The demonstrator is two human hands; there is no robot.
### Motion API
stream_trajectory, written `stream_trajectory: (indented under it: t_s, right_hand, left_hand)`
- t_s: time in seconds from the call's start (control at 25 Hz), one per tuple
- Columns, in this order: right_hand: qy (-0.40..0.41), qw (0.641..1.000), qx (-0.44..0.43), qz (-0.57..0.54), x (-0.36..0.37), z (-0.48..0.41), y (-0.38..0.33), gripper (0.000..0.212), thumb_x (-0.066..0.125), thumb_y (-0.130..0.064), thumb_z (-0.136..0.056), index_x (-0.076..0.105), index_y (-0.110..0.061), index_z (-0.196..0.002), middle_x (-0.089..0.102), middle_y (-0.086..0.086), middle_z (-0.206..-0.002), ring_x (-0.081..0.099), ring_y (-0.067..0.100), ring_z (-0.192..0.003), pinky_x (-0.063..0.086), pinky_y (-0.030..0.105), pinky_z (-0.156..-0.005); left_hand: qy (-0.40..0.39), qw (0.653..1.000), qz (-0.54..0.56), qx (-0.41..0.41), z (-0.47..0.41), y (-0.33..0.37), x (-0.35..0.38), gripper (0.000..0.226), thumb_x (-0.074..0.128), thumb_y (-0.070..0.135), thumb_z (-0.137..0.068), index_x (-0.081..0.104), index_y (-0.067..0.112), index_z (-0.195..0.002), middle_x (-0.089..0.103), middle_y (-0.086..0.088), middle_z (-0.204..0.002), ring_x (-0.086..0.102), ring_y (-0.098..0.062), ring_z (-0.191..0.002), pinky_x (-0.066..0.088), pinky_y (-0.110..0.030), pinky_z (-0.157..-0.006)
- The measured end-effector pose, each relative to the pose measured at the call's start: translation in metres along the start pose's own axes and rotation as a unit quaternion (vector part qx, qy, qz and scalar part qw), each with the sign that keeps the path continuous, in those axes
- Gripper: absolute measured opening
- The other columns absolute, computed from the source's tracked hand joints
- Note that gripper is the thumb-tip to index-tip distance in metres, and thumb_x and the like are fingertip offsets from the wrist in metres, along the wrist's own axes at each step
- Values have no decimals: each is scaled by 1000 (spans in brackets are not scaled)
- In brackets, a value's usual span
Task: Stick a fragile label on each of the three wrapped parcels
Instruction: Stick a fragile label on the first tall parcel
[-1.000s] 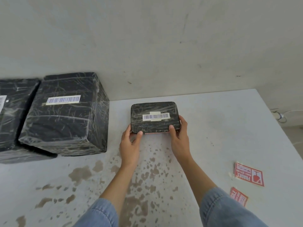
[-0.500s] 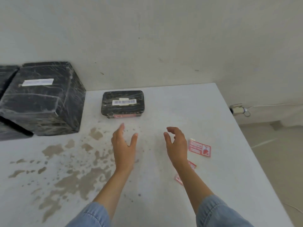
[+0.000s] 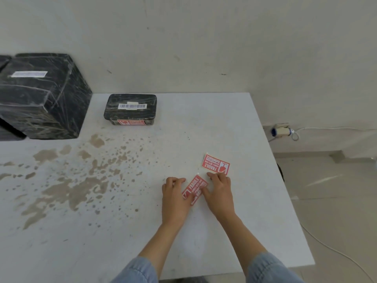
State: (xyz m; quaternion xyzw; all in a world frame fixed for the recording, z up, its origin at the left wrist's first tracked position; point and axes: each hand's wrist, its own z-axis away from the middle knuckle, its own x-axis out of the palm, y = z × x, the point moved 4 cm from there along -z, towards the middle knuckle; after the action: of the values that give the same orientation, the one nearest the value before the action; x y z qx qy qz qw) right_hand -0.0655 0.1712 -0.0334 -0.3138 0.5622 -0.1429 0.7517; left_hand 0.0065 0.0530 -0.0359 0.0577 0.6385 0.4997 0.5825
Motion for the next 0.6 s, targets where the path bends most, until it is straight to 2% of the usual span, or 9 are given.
stream_trajectory:
  t_s: [0.2,0.4,0.52,0.6]
  right_hand:
    - [-6,1000,21,-18,3,-10,-3,31,61,-17,-88,57,-6,-116,47,10,-125,39,24,-124,39,32,-100]
    - [4,998,42,-39,4,-16,-5,15,63,-15,-87,62,-5,-98,50,9,-115,42,23,-117,41,32,-95]
    - [-15,992,51,-113,0,-18,-4,3,63,-13,-86,60,-12,-85,59,4,-94,56,22,-97,50,29,-80]
    - [-38,981,54,-185,-7,-17,-10,11,64,-10,-86,56,-16,-79,61,2,-82,58,16,-79,48,18,-68]
  left_hand:
    - [12,1000,-14,-16,0,4,5,49,70,22,-80,53,14,-125,43,-1,-123,45,-16,-117,44,-18,-86]
    - [-4,1000,5,-26,-3,4,5,50,72,22,-78,53,16,-124,44,0,-121,51,-17,-109,48,-21,-84]
    - [-14,999,22,-32,-6,2,3,50,75,23,-75,56,17,-122,45,0,-118,49,-16,-108,48,-22,-84]
    - [-26,997,53,-46,-10,0,2,44,77,22,-73,62,15,-113,47,-1,-112,48,-19,-106,48,-28,-86]
